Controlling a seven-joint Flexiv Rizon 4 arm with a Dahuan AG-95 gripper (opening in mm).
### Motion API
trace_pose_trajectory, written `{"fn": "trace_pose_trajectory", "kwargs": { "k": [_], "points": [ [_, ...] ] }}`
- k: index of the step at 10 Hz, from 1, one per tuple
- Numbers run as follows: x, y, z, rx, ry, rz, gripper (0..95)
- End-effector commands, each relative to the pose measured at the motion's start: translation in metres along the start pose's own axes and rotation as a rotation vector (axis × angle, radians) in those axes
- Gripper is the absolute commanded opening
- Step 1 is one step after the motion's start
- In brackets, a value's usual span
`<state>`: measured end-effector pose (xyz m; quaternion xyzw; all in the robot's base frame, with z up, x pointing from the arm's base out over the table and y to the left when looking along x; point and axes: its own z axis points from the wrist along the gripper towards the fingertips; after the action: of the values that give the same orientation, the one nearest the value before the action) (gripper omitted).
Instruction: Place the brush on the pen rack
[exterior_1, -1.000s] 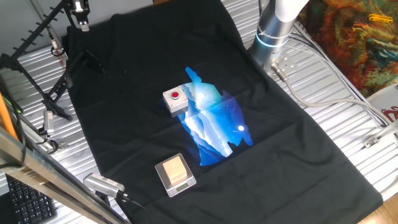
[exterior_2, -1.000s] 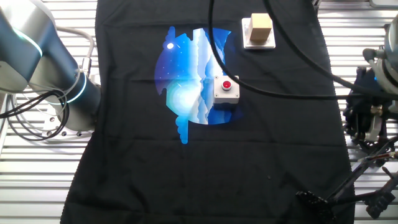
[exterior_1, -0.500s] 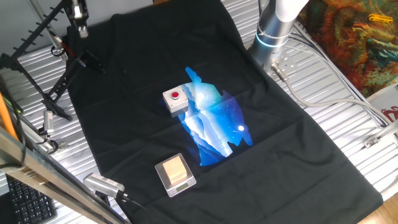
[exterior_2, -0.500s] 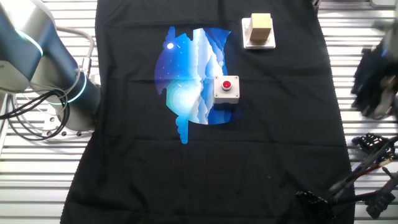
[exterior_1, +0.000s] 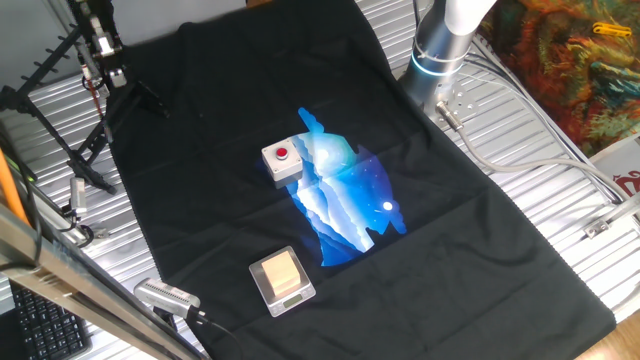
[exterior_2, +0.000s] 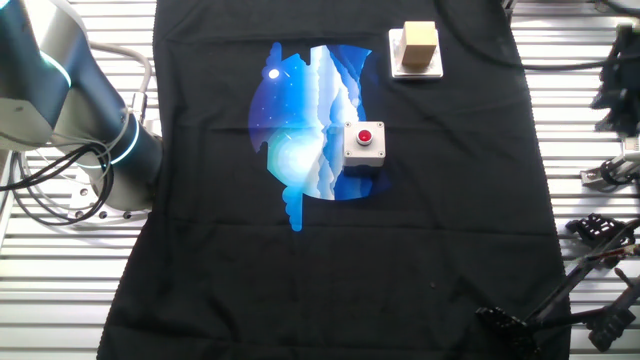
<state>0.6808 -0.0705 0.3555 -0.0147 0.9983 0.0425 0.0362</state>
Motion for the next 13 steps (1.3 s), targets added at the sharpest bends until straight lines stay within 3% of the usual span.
{"fn": "trace_pose_trajectory", "kwargs": {
  "k": [1, 3, 5, 6, 8, 9, 10, 13],
  "points": [
    [0.012, -0.004, 0.012, 0.015, -0.029, 0.028, 19.0],
    [0.020, -0.013, 0.022, 0.012, -0.030, 0.022, 19.0],
    [0.027, -0.021, 0.050, 0.010, -0.046, 0.024, 19.0],
    [0.028, -0.024, 0.069, -0.006, -0.043, 0.034, 19.0],
    [0.030, -0.026, 0.101, 0.026, -0.041, 0.033, 19.0],
    [0.031, -0.026, 0.109, 0.029, -0.036, 0.034, 19.0],
    [0.031, -0.025, 0.115, 0.050, -0.004, 0.033, 19.0],
    [0.028, -0.025, 0.103, 0.077, 0.034, 0.032, 19.0]
  ]
}}
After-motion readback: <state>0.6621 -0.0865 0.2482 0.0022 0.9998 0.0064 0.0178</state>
